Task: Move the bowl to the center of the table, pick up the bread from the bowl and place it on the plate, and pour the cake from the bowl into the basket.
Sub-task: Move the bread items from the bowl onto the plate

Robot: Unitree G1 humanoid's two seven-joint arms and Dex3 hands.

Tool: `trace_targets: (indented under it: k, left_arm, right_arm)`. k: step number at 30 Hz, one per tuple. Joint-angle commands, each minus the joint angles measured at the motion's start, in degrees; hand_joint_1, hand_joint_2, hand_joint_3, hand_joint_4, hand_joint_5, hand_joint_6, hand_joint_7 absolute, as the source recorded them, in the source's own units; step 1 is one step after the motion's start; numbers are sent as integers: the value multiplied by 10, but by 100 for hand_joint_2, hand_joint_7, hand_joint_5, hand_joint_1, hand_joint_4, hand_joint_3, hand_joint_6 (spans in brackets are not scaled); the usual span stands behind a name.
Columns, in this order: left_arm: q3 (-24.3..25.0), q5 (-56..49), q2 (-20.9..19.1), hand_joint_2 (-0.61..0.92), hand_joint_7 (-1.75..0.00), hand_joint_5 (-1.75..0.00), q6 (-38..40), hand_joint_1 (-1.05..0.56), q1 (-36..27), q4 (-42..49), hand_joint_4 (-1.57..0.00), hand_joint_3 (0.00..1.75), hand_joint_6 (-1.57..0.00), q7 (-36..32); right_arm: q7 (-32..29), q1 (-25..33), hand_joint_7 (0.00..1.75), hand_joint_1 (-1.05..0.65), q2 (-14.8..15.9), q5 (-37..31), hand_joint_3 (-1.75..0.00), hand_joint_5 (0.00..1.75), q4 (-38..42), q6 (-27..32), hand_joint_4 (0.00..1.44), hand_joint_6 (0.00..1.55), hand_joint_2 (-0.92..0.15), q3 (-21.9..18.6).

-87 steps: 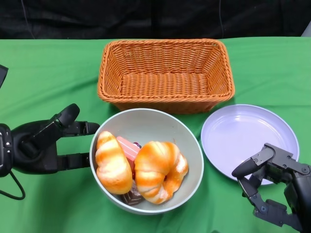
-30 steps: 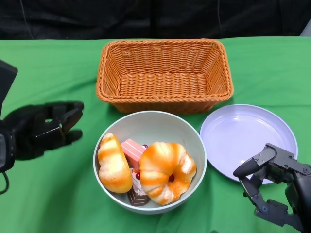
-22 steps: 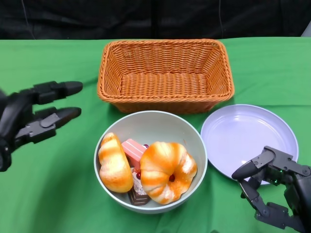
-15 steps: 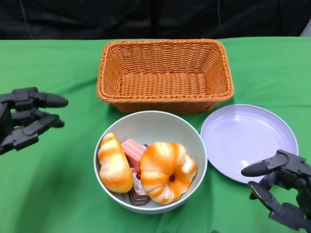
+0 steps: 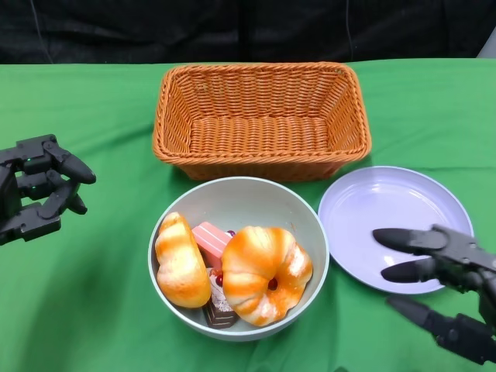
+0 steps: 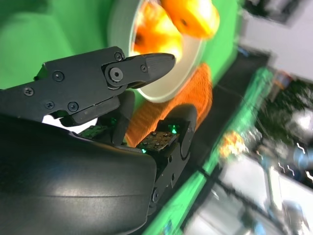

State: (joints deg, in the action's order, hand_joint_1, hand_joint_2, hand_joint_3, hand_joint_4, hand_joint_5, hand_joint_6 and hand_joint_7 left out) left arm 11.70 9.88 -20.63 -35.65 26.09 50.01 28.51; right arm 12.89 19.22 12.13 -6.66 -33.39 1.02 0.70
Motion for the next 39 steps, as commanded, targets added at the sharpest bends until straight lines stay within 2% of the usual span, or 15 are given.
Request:
trace_targets:
  k: [1,6,11,24,26,30,34,37,39]
  left_arm:
    - [7,10,-9,69,-119,-150,-1,-2,12,15,-71,82,-76,17]
    - [8,8,-7,69,-120,-151,-5,-2,16,24,-72,83,-77,22]
    - [7,1,-7,68,-120,-152,-12,-3,17,31,-72,84,-77,20]
    - [2,-9,-11,66,-120,-154,-22,-3,20,43,-72,87,-75,18]
    - [2,-9,-11,67,-120,-154,-22,-3,20,44,-71,87,-75,18]
    - [3,-9,-11,66,-121,-154,-27,-3,24,53,-71,87,-76,17]
    - [4,-9,-12,66,-121,-154,-30,-2,27,63,-71,88,-76,18]
    - [4,-8,-13,66,-120,-154,-29,-3,28,65,-71,88,-76,19]
    - [4,-9,-13,66,-121,-154,-30,-3,29,66,-70,88,-75,19]
  right_arm:
    - [26,-37,6,-68,31,-35,-9,28,-57,76,44,45,-92,18]
    - [56,-114,3,-73,51,-85,-10,24,-82,152,45,44,-92,60]
    - [77,-201,3,-77,57,-133,-11,22,-63,188,47,44,-92,112]
    - [139,-360,0,-81,47,-211,-15,14,11,276,49,44,-92,211]
    - [146,-369,0,-82,47,-215,-15,13,15,284,49,43,-92,217]
    - [195,-434,0,-84,63,-246,-17,12,85,283,53,41,-92,269]
    - [202,-459,0,-85,56,-260,-17,12,138,262,57,41,-92,292]
    - [209,-477,0,-88,50,-264,-17,10,171,252,57,40,-92,306]
    - [222,-496,0,-89,47,-267,-19,5,204,245,49,37,-92,320]
